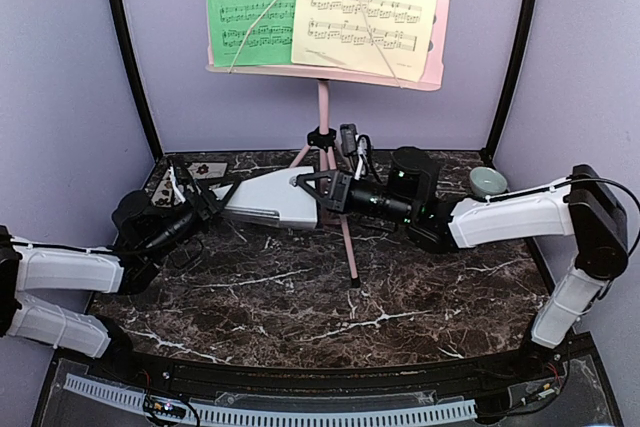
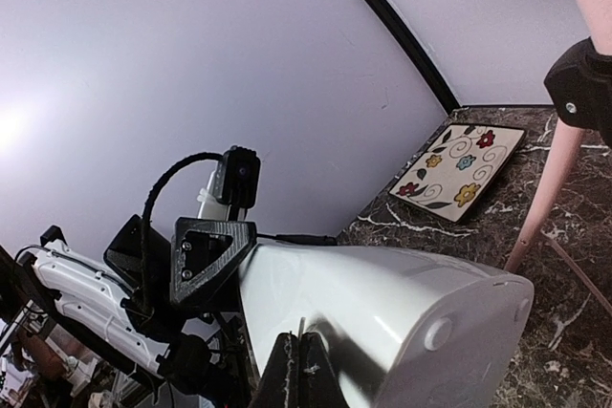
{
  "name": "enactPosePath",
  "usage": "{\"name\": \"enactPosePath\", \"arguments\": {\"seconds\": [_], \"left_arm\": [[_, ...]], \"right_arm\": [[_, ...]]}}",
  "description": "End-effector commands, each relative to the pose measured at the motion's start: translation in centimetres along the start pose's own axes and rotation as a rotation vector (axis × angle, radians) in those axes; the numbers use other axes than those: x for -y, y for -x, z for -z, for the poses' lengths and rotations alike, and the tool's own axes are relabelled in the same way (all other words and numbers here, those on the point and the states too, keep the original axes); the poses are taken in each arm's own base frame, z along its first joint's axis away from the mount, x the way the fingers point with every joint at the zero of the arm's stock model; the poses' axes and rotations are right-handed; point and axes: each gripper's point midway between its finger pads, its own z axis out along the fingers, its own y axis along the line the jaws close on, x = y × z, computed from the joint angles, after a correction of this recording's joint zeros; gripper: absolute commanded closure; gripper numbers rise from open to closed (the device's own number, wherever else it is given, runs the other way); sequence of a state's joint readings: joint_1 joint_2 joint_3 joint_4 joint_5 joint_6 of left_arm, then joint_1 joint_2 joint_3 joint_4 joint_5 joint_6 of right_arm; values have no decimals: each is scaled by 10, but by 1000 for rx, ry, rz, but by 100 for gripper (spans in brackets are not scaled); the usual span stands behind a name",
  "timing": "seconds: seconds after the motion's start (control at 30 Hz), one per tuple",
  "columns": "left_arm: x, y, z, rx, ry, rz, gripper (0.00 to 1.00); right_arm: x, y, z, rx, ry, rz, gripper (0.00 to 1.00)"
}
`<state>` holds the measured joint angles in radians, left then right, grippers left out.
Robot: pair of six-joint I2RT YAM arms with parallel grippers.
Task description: Set up the instrument practice props
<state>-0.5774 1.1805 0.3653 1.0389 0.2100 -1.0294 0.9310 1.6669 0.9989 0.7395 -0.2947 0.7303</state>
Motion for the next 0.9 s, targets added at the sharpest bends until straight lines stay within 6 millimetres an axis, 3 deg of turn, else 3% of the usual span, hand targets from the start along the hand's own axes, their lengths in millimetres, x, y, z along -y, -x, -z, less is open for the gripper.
{"name": "enactPosePath", "arguments": {"seconds": [0.0,0.3,0.47,0.63,0.87], "left_arm": [[50,15,-4,8,-131,-68,29],[65,30,5,20,-69,-199,73],[69,38,10,12,0,-306,99],[66,50,21,46,82,-408,100],[72,54,22,32,100,-515,100]], "right_arm": [[-29,29,-6,109,114,19,100],[-3,9,-17,72,54,-44,100],[28,-16,-36,-35,-55,-126,100],[46,-24,-48,-78,-147,-235,100],[55,-19,-62,-108,-225,-375,100]]}}
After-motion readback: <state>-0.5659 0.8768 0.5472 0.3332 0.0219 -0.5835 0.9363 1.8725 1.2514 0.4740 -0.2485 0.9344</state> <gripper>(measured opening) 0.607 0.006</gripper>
